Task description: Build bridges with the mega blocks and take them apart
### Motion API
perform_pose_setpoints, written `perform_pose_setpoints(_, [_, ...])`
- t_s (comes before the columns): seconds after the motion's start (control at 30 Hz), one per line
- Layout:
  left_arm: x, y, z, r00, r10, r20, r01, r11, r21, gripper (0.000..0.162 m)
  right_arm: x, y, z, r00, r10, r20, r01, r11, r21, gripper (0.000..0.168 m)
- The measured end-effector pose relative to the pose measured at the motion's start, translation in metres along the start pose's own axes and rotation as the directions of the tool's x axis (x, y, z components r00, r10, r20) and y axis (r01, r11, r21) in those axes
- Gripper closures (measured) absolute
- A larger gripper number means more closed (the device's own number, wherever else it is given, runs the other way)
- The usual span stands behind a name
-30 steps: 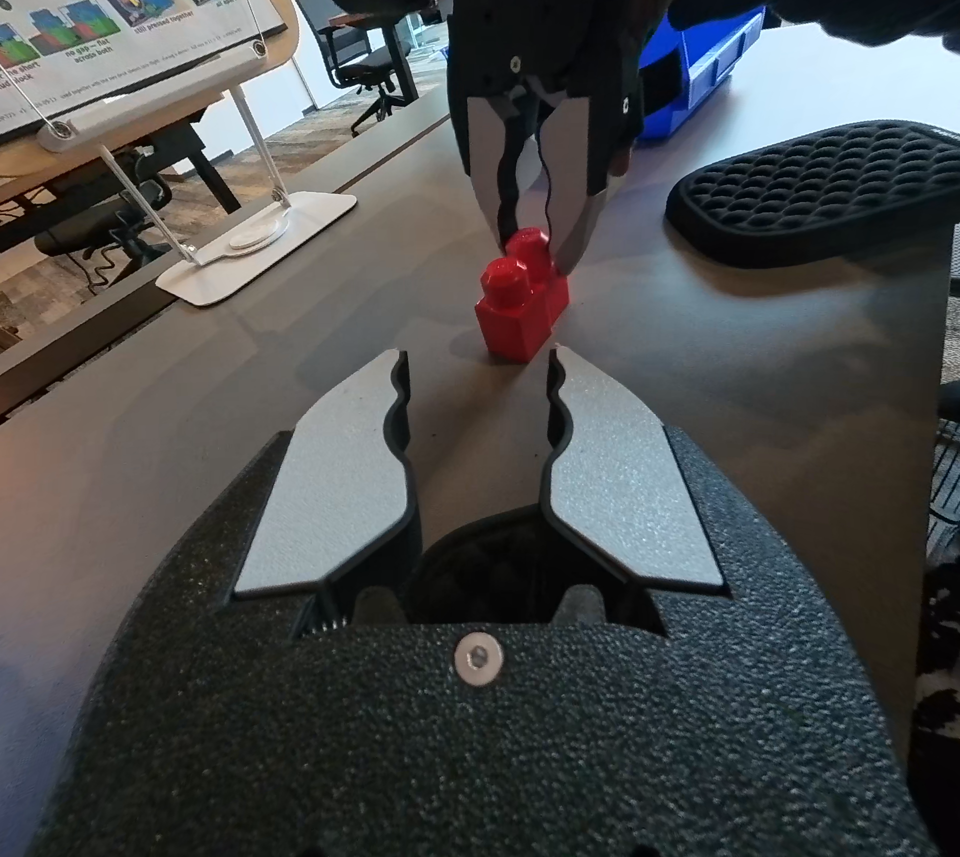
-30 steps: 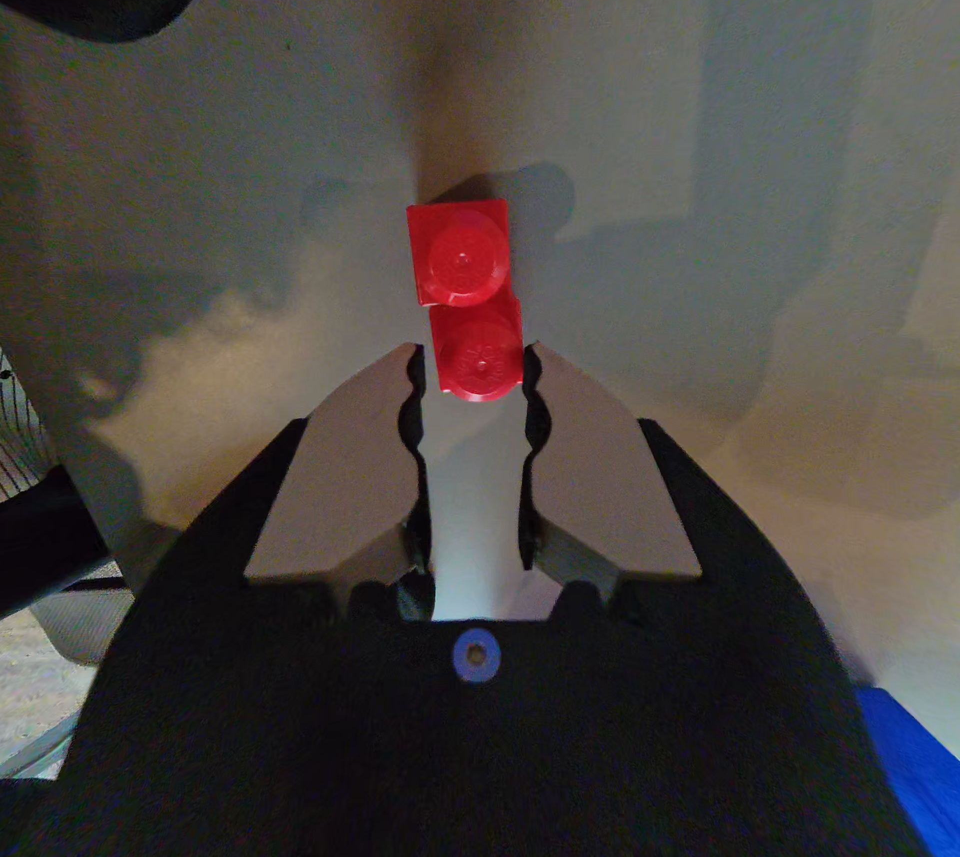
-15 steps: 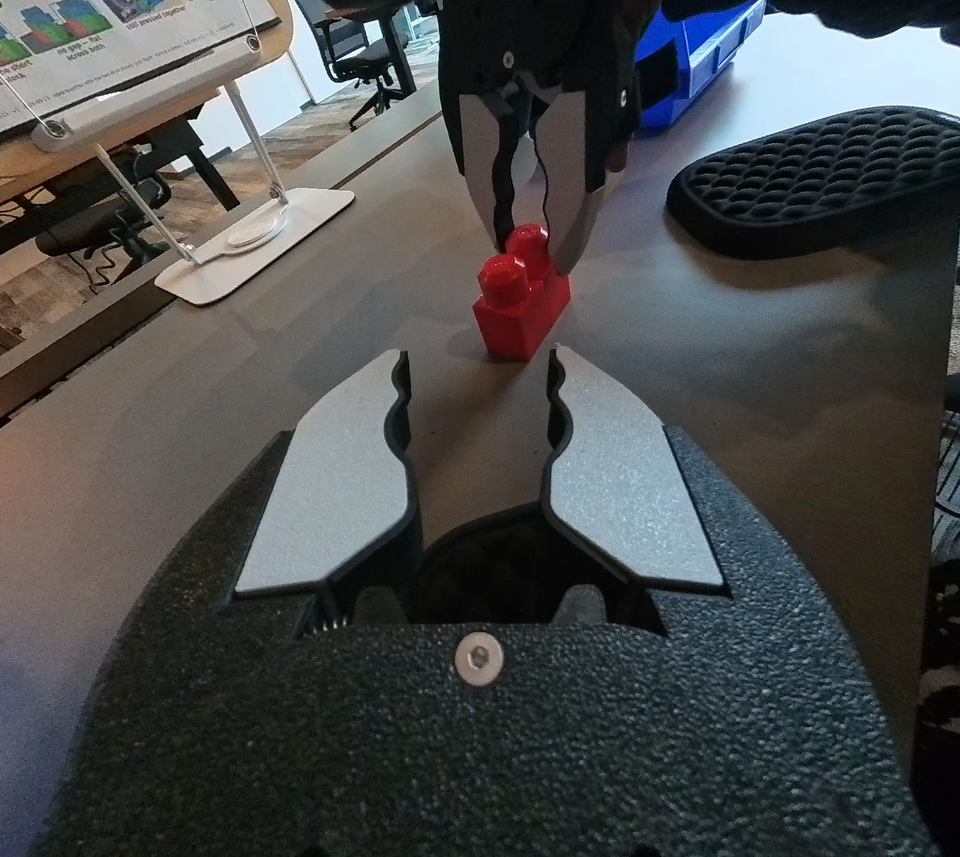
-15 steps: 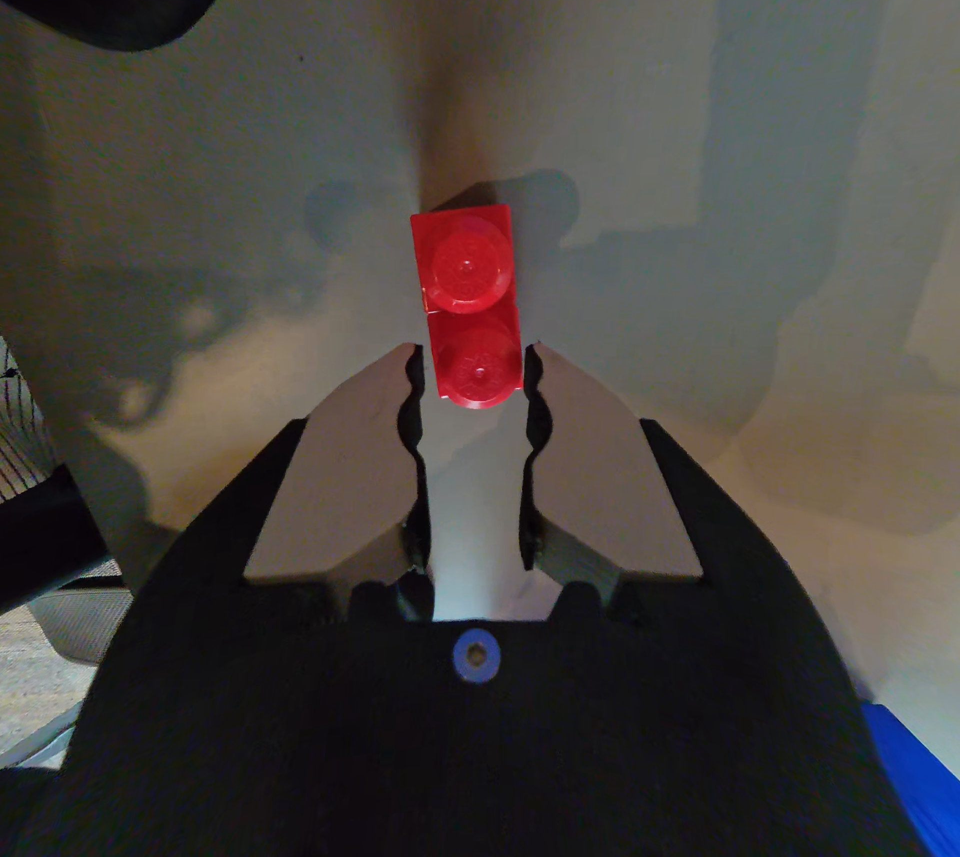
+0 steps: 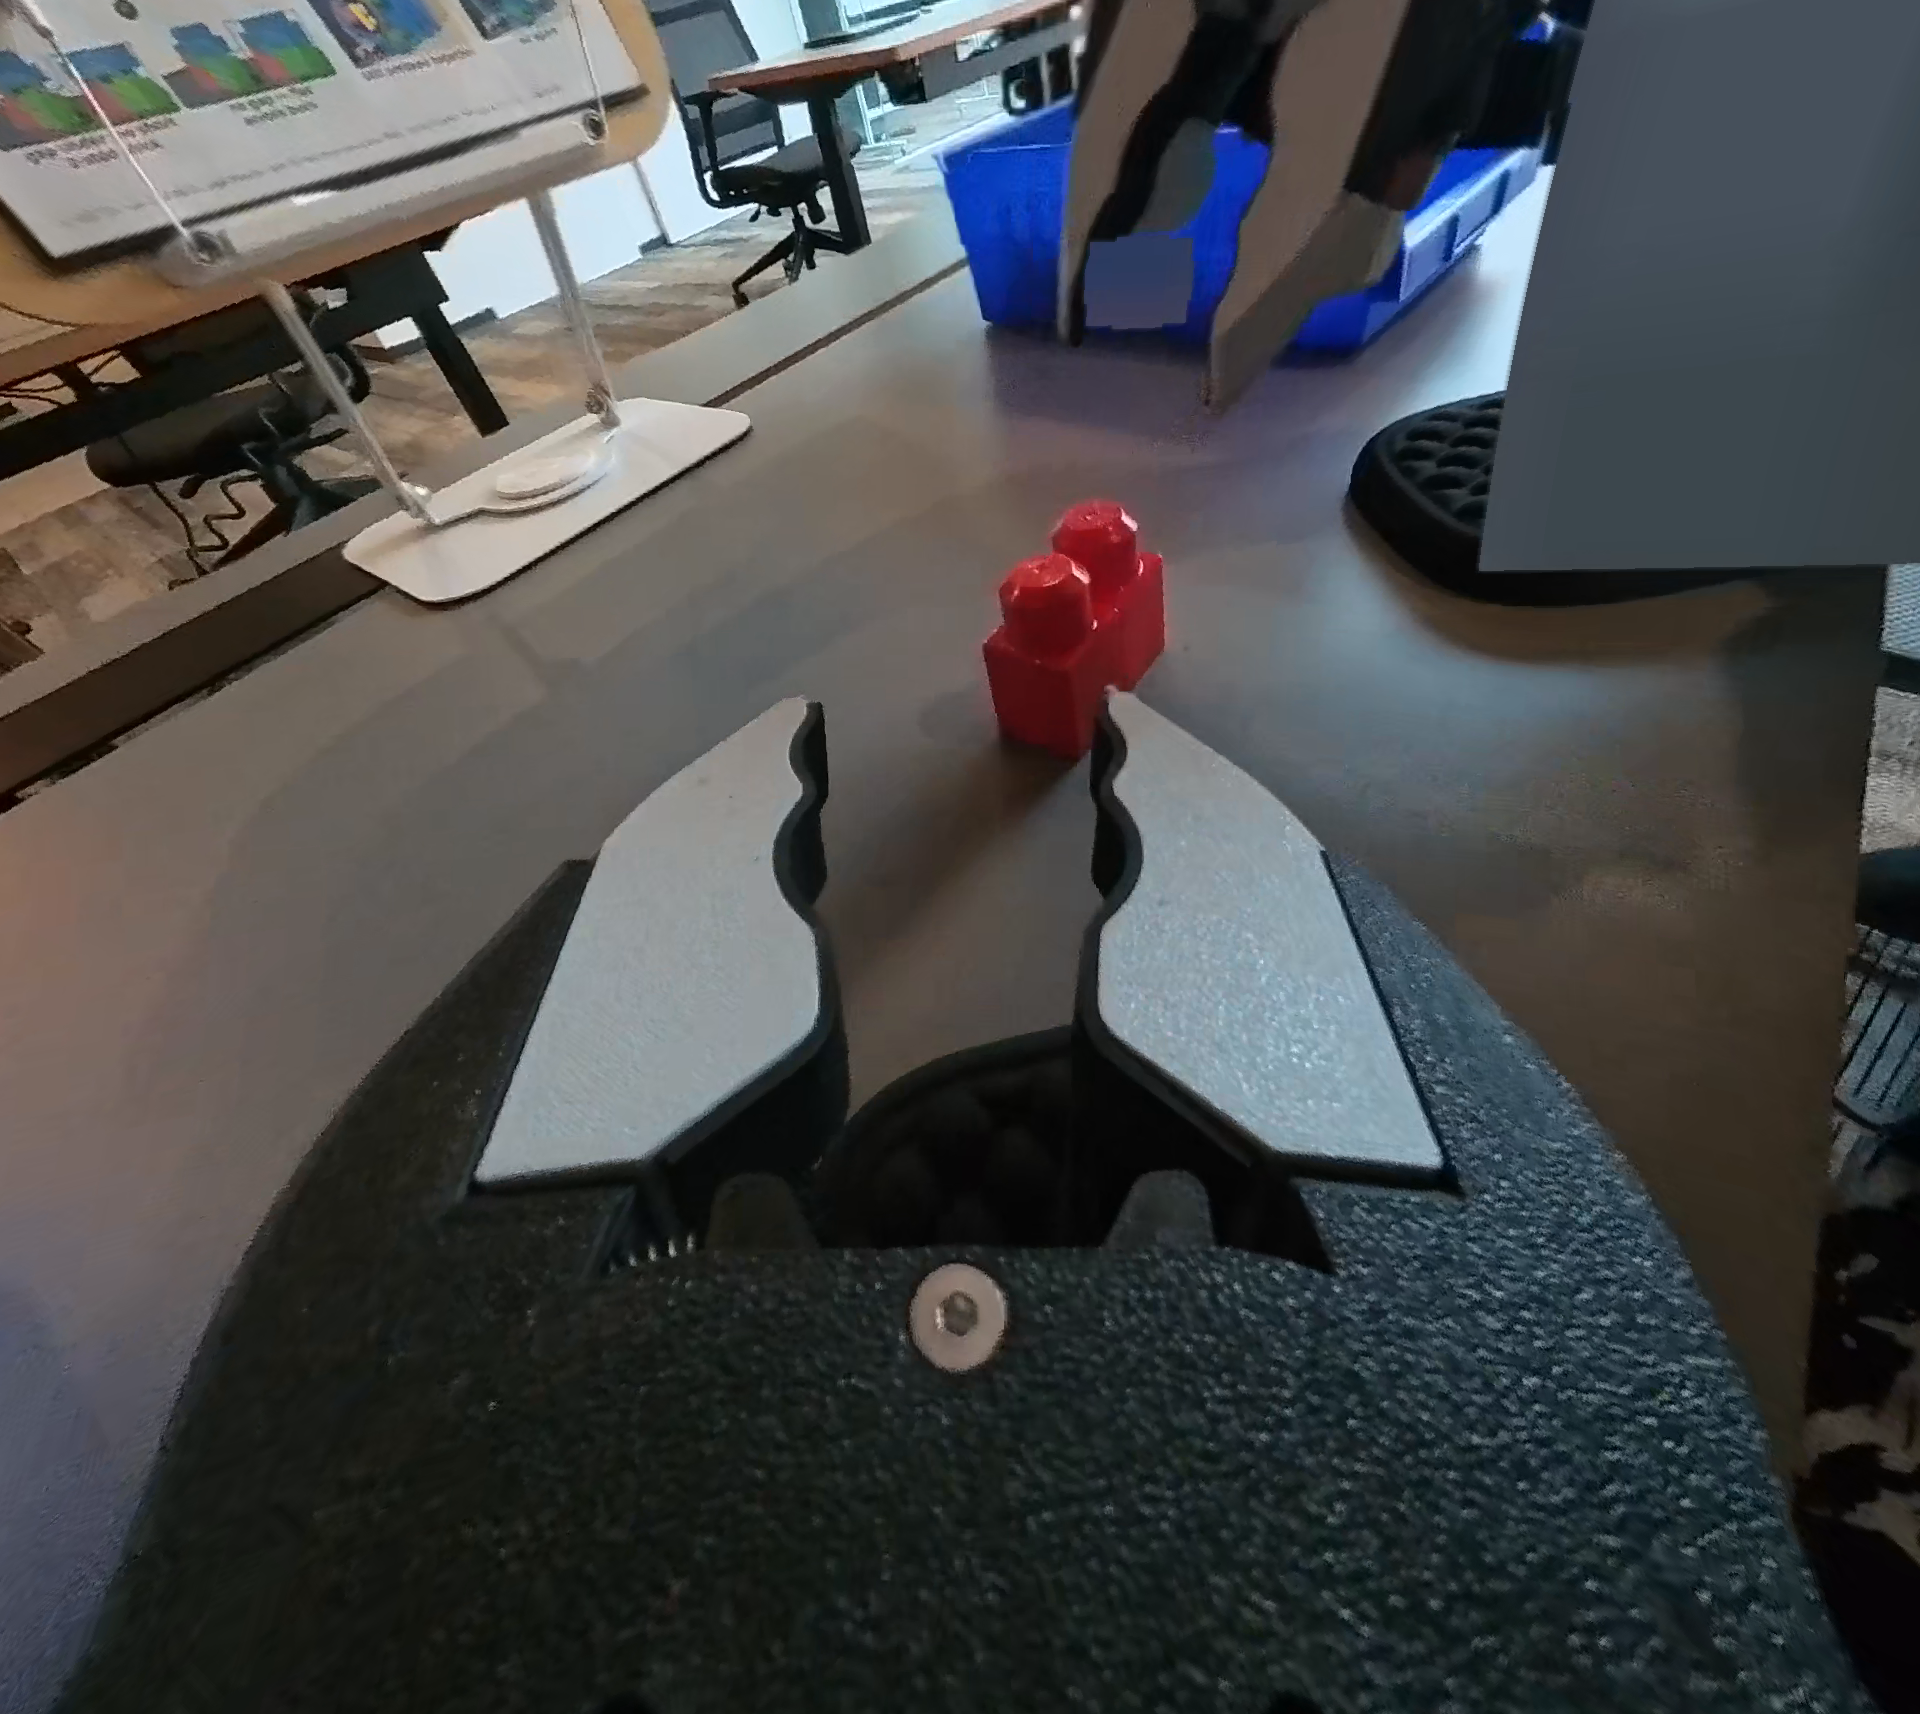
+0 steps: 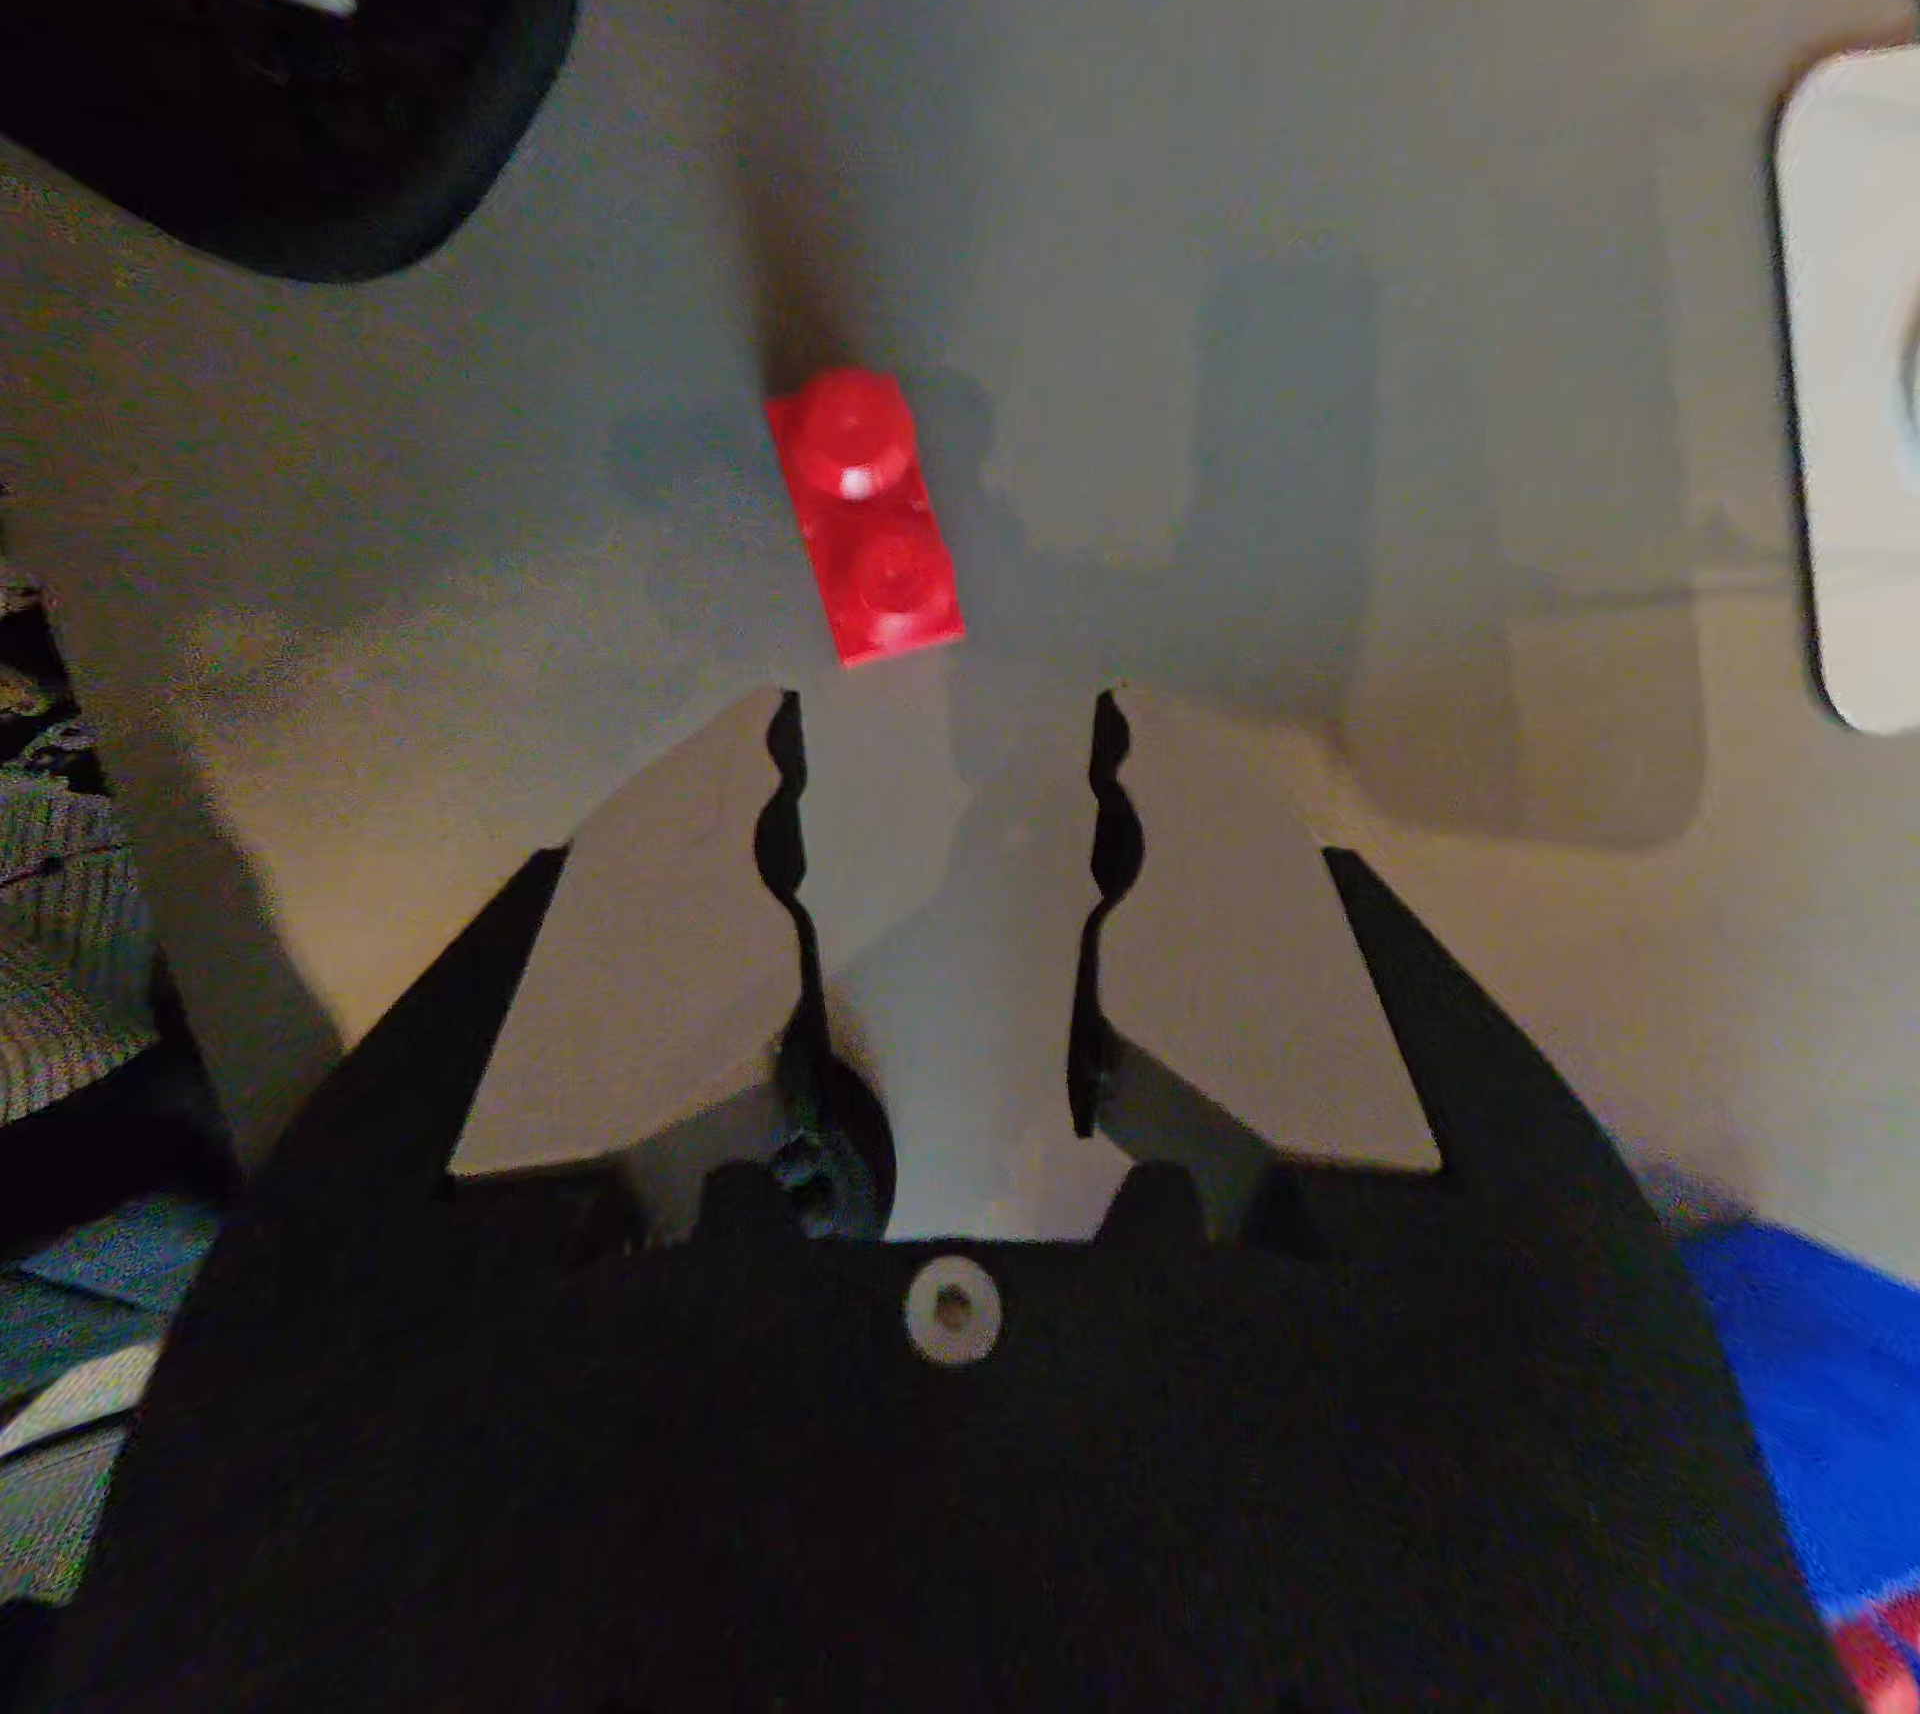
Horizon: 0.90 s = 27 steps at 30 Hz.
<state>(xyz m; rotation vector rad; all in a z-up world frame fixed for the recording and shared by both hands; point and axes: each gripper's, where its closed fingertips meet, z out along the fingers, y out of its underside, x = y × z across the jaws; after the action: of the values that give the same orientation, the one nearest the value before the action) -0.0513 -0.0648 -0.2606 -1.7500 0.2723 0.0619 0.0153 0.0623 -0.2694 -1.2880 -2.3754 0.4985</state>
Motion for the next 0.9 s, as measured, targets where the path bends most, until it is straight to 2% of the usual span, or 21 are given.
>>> perform_pose_setpoints(0.13, [-0.013,-0.004,-0.013,0.999,-0.008,0.039,0.008,1.000,-0.018,0.112,0.012,0.028,-0.010,0.990,0.065,-0.123,-0.063,0.998,0.019,0.115])
perform_pose_setpoints(0.27, [-0.045,-0.018,-0.044,0.992,0.001,0.127,0.003,1.000,-0.029,0.111,0.015,0.026,-0.009,0.981,0.140,-0.136,-0.107,0.969,0.223,0.116])
perform_pose_setpoints(0.37, [-0.086,-0.029,-0.081,0.978,0.017,0.206,0.000,0.996,-0.084,0.110,0.023,0.025,-0.008,0.971,0.173,-0.165,-0.111,0.938,0.328,0.119])
perform_pose_setpoints(0.53, [-0.177,-0.029,-0.147,0.925,0.046,0.376,0.042,0.974,-0.221,0.109,0.030,0.037,-0.002,0.961,0.171,-0.216,-0.098,0.946,0.310,0.118])
perform_pose_setpoints(0.63, [-0.234,-0.015,-0.170,0.882,0.003,0.471,0.146,0.949,-0.279,0.110,0.029,0.039,0.003,0.964,0.166,-0.207,-0.099,0.949,0.299,0.118])
perform_pose_setpoints(0.73, [-0.294,0.011,-0.176,0.791,-0.108,0.602,0.330,0.904,-0.271,0.111,0.027,0.040,0.006,0.967,0.166,-0.194,-0.103,0.949,0.297,0.118])
perform_pose_setpoints(0.9, [-0.365,0.079,-0.156,0.663,-0.204,0.721,0.582,0.746,-0.324,0.110,0.025,0.045,0.010,0.970,0.145,-0.195,-0.090,0.960,0.267,0.117])
